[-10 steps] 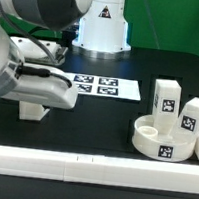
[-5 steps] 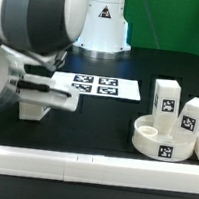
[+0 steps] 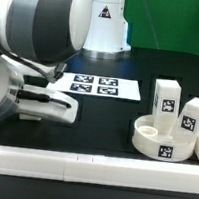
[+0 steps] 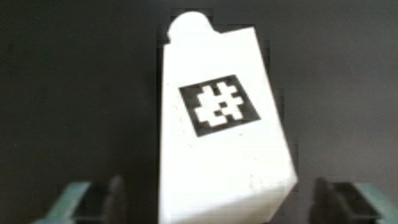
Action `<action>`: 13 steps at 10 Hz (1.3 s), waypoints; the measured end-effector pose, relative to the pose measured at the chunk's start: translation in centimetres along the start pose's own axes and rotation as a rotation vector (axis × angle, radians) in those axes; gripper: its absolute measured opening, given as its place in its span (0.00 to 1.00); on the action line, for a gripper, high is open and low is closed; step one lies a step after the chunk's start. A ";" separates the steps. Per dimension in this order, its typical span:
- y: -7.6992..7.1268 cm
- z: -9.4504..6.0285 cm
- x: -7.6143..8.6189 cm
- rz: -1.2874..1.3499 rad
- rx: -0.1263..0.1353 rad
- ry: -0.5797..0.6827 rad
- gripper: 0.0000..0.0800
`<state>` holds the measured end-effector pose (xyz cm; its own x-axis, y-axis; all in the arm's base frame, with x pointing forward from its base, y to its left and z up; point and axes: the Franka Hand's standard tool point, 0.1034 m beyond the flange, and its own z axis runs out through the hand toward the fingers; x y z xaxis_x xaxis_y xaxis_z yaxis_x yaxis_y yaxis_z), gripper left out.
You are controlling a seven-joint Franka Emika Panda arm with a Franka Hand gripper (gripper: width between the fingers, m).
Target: Assemble stool
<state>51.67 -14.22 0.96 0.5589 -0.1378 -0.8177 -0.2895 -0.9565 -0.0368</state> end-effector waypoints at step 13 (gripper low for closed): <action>-2.8 -5.4 -3.1 0.080 0.065 0.079 0.40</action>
Offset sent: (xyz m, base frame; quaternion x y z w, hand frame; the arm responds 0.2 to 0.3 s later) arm -0.0065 0.0061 -0.0031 0.0033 0.0037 -0.0007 1.0000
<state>54.91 -12.53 6.74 0.5912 -0.2351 -0.7715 -0.3841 -0.9232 -0.0130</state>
